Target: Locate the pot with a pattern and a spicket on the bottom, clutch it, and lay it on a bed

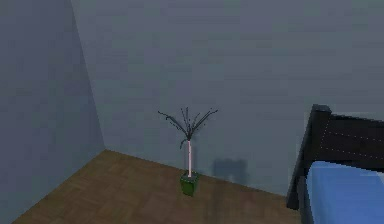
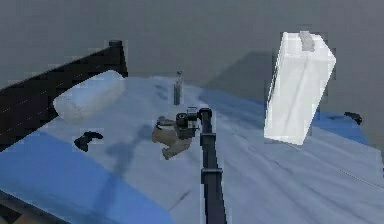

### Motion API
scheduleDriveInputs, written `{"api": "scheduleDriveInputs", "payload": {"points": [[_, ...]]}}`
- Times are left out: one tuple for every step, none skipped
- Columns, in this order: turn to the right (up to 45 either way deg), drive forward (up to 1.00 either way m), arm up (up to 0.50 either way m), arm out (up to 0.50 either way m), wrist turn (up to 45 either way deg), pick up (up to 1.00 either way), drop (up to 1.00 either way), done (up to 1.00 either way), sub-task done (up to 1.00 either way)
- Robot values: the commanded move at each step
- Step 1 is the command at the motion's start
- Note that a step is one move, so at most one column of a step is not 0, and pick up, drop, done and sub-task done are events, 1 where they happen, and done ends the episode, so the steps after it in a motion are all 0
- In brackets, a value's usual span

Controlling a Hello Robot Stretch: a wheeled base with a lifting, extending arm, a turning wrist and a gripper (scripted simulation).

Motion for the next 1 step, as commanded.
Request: {"api": "scheduleDriveInputs", "payload": {"points": [[0.0,0.00,0.10,0.00,0.0,0.00,0.00,0.00,0.00]]}}
